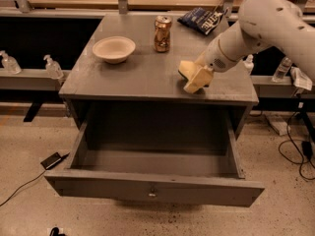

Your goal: Place sponge into top drawer

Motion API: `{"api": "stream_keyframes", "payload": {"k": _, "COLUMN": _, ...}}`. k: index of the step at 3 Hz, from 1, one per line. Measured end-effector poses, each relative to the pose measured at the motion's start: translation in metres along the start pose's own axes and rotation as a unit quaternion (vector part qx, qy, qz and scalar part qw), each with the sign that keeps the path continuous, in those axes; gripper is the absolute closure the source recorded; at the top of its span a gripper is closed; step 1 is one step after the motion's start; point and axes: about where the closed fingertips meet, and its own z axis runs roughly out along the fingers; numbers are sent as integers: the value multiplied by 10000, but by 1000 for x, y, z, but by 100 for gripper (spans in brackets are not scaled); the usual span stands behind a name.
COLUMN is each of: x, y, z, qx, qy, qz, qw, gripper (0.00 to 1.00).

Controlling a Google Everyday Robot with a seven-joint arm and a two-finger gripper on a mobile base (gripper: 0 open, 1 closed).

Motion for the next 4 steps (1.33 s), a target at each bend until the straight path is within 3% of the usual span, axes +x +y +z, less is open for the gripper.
{"api": "stream_keyframes", "payload": {"k": 1, "x": -9, "y": 7, "z": -47, "qx": 376, "qy": -242, "qz": -456, "qw": 9980, "gripper": 100}}
{"api": "stream_keyframes", "payload": {"k": 2, "x": -8, "y": 7, "z": -48, "qx": 371, "qy": -229, "qz": -454, "qw": 9980, "gripper": 100}}
{"api": "stream_keyframes", "payload": {"k": 3, "x": -8, "y": 8, "z": -44, "qx": 128, "qy": -296, "qz": -407, "qw": 9987, "gripper": 100}}
{"api": "stream_keyframes", "payload": {"k": 4, "x": -4, "y": 52, "z": -41, "qx": -853, "qy": -648, "qz": -580, "qw": 9925, "gripper": 100}}
